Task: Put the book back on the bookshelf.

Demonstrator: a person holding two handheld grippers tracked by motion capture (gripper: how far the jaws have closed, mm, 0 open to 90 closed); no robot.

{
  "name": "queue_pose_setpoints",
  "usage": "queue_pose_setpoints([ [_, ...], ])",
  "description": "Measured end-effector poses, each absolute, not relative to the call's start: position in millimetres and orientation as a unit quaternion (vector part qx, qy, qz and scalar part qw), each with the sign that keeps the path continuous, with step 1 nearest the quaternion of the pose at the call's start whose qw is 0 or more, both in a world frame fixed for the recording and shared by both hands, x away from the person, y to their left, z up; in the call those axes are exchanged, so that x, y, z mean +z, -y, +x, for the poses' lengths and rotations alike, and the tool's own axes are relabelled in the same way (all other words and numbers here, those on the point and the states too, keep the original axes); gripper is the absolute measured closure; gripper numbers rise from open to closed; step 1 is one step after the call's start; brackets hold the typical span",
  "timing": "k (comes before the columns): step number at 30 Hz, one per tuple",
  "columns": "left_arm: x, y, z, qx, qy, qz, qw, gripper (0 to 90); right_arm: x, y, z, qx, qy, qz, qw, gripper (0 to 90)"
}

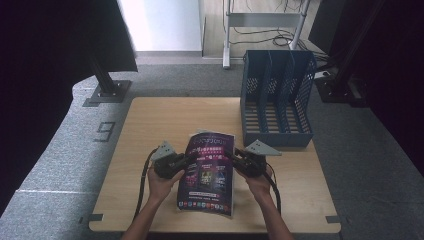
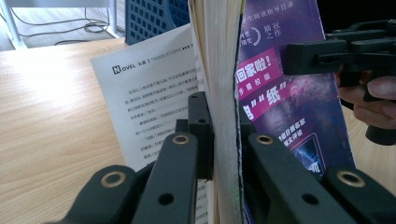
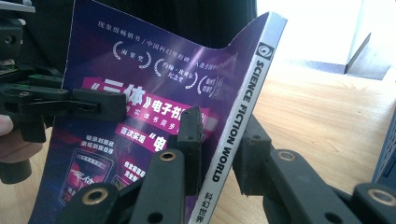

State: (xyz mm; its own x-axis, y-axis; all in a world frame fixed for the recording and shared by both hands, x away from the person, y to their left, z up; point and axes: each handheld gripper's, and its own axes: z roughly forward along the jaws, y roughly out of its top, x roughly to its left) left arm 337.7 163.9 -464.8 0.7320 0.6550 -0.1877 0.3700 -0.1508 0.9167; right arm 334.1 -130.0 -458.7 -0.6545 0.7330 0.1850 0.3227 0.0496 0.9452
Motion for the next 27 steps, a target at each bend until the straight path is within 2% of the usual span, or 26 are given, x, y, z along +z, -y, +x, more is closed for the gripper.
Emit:
queue_pose_setpoints([
  [27,-457.5,-165.7,339.3,0.134,-0.335,0.744,0.562,85.7,-451.0,130.3,327.1,0.598,-0.691,0.357,0.193,75.3],
])
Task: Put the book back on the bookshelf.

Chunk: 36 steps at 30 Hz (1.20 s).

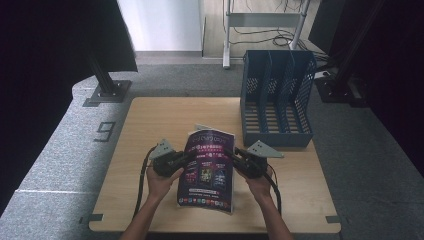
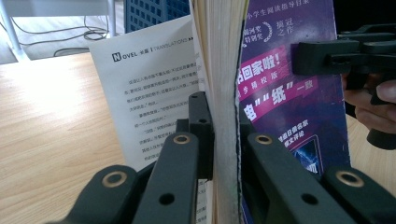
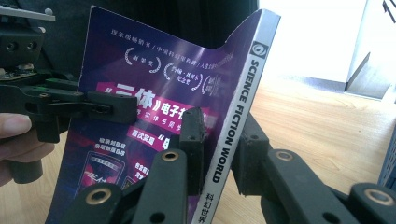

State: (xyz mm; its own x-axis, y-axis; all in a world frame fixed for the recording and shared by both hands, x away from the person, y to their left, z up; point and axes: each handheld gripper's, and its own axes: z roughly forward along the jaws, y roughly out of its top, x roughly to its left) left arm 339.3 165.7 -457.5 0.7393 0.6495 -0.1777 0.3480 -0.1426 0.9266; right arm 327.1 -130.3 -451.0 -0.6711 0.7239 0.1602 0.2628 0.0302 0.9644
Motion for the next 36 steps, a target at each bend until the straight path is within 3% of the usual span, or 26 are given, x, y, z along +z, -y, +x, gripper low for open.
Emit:
queue_pose_setpoints([
  [36,-446.2,-176.8,351.5,0.15,-0.343,0.73,0.572,85.9,-438.3,114.9,333.6,0.609,-0.687,0.334,0.215,77.6],
])
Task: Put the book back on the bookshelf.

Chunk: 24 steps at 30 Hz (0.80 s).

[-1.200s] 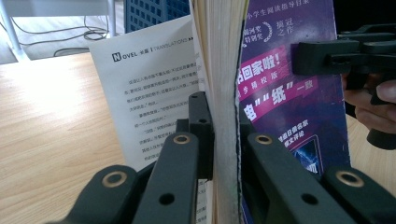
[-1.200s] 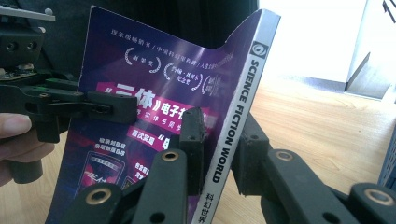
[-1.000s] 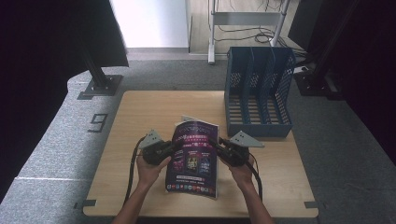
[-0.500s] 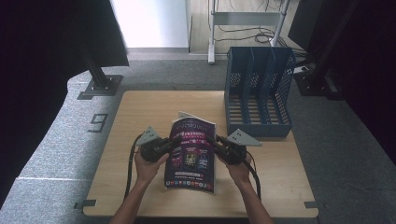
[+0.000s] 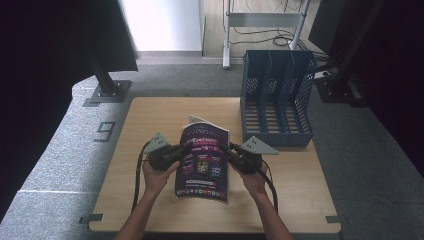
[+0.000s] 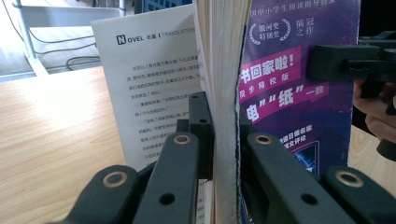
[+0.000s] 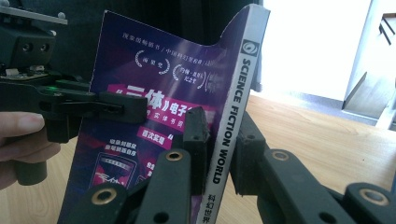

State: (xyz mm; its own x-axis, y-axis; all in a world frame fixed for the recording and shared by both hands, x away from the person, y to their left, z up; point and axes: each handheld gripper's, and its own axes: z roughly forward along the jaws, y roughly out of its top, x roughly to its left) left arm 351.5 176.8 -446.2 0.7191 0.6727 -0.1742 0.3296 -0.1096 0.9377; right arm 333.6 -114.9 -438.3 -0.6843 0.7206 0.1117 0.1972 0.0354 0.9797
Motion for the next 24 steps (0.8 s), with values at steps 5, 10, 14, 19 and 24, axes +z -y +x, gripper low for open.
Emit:
queue_pose_setpoints([
  [5,-443.3,-175.3,354.7,0.153,-0.343,0.728,0.573,85.9,-435.9,116.2,336.8,0.61,-0.686,0.328,0.221,78.0],
  [10,-433.4,-172.6,359.2,0.163,-0.339,0.731,0.569,85.9,-431.8,116.9,339.7,0.617,-0.676,0.328,0.232,78.6],
  [14,-426.2,-172.3,359.5,0.168,-0.336,0.729,0.572,85.9,-426.7,117.1,338.4,0.625,-0.67,0.319,0.242,79.5],
  [19,-426.2,-172.8,353.5,0.172,-0.329,0.728,0.576,85.8,-424.3,118.8,332.2,0.634,-0.666,0.301,0.254,80.3],
  [24,-436.4,-174.6,349.6,0.166,-0.33,0.726,0.579,85.3,-431.5,120.4,327.2,0.628,-0.672,0.3,0.251,81.0],
])
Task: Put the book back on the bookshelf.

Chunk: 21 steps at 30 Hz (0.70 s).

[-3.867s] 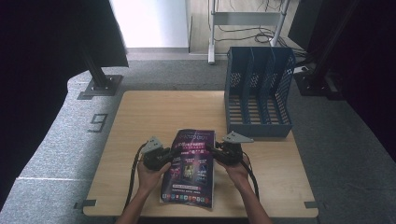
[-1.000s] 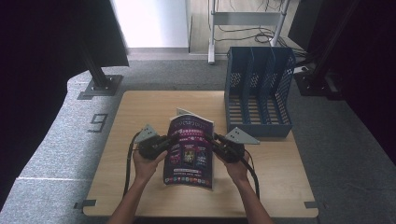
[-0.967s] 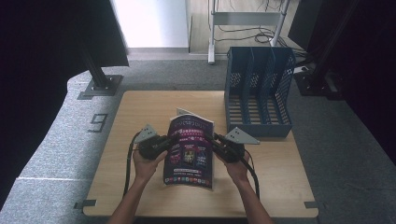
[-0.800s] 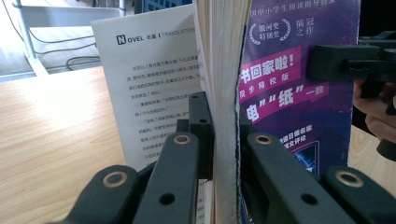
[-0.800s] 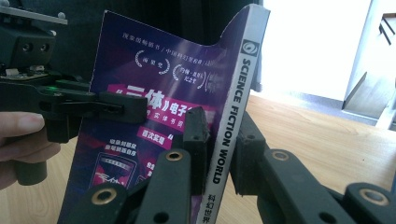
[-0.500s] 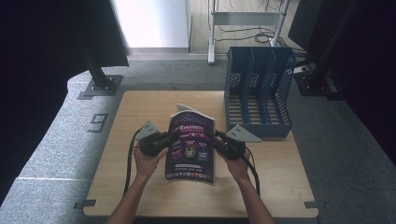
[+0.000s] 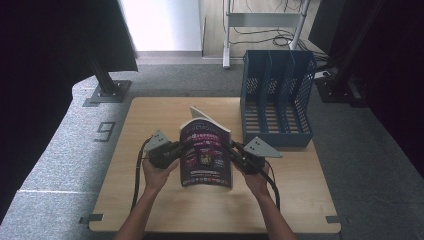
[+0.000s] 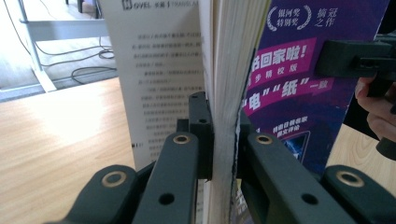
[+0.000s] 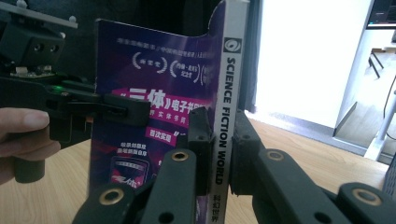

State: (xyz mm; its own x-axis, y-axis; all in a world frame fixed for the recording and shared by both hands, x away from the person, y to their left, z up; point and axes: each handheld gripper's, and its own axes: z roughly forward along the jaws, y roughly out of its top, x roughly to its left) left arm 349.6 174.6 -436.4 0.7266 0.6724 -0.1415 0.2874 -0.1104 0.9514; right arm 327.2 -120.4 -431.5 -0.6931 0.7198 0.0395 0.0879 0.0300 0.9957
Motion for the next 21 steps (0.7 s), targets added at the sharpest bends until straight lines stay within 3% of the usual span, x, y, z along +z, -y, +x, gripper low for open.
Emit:
queue_pose_setpoints([
  [5,-435.9,-175.0,346.4,0.167,-0.326,0.727,0.581,83.4,-431.8,124.1,322.5,0.632,-0.672,0.297,0.245,81.1],
  [10,-437.0,-176.7,346.1,0.173,-0.329,0.728,0.575,76.1,-432.1,126.5,319.9,0.634,-0.674,0.293,0.241,81.2],
  [21,-444.8,-179.4,357.1,0.187,-0.364,0.727,0.551,50.5,-434.4,130.7,312.2,0.638,-0.675,0.286,0.239,81.3],
])
